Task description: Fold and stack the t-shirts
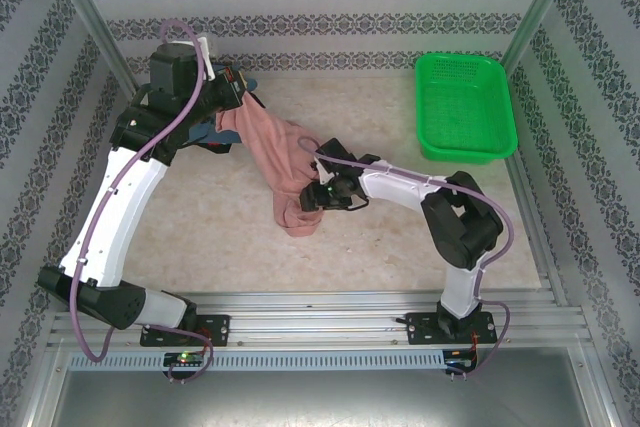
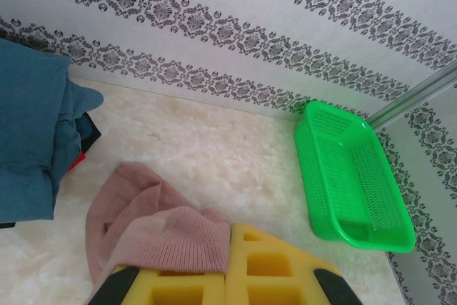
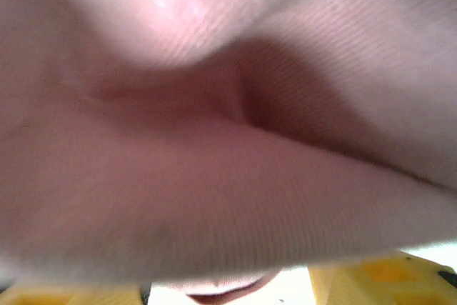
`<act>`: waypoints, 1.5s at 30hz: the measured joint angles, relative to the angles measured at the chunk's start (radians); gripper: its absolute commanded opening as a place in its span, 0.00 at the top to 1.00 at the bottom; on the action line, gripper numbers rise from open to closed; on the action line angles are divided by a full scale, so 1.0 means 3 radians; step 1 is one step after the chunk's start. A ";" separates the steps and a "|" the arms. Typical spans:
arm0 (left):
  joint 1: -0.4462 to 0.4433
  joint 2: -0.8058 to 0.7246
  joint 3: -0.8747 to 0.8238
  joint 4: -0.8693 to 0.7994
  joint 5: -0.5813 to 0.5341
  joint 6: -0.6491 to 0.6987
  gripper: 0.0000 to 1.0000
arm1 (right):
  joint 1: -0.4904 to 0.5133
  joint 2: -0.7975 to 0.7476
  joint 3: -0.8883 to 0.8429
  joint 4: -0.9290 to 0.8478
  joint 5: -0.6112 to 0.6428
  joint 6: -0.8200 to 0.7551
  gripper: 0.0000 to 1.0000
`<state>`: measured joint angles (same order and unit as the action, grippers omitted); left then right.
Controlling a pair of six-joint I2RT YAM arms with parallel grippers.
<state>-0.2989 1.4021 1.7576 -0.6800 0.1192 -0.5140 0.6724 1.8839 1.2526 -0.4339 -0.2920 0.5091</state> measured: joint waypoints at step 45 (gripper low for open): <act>0.1541 -0.0829 -0.1024 0.0721 0.0505 -0.0301 1.00 | 0.0573 -0.0009 0.1895 0.0178 -0.0978 0.0682 1.00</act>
<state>0.1635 1.1534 1.4506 -0.4637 0.2707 -0.6044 0.8444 1.8812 1.8210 -0.3805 -0.5854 0.7136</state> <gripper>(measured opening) 0.052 0.067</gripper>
